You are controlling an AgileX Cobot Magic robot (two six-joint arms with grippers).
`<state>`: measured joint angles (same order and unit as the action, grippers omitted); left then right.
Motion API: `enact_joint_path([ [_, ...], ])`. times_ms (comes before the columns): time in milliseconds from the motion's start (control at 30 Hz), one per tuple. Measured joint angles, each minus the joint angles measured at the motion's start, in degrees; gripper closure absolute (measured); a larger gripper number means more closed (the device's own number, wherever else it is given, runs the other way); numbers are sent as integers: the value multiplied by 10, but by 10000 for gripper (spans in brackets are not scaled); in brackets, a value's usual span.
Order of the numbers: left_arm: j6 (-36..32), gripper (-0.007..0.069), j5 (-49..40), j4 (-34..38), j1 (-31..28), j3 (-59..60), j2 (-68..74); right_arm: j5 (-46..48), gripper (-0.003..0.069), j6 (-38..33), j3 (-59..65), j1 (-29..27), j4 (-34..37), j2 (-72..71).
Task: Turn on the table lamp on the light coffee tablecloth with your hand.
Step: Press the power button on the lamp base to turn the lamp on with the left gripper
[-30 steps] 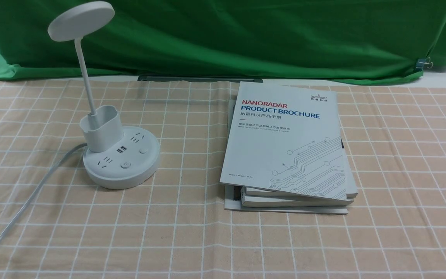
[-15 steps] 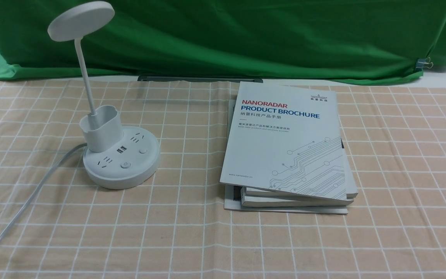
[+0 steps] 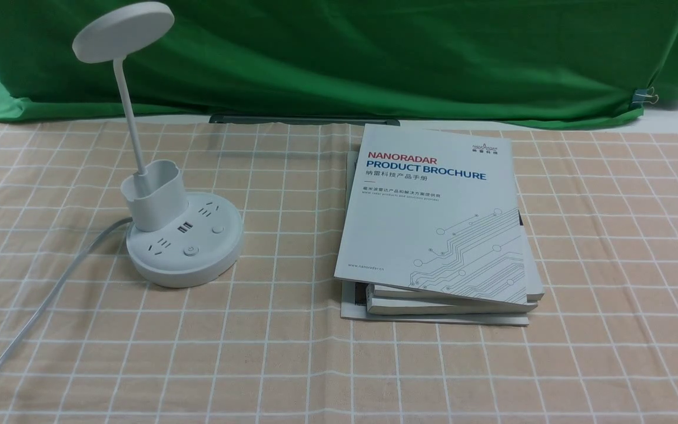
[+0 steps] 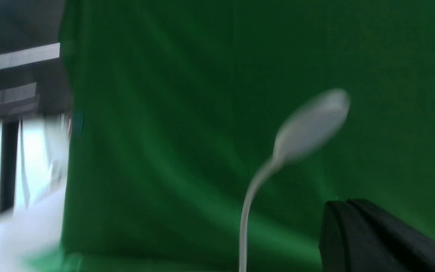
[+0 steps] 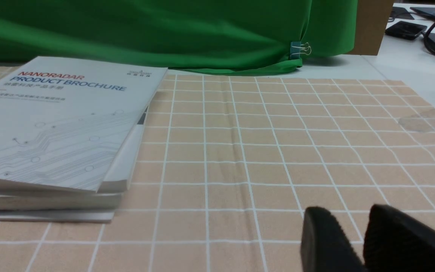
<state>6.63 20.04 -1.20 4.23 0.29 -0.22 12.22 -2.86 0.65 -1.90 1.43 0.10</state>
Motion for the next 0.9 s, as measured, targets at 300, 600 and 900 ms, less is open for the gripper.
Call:
enact_joint_path([
  [300,116,622,205,0,0,-16,-1,0,421,0,0,0,0,0],
  [600,79,622,-186,-39,0,-295,145,0,421,0,0,0,0,0],
  [900,-98,622,-491,178,0,-402,468,0,421,0,0,0,0,0],
])
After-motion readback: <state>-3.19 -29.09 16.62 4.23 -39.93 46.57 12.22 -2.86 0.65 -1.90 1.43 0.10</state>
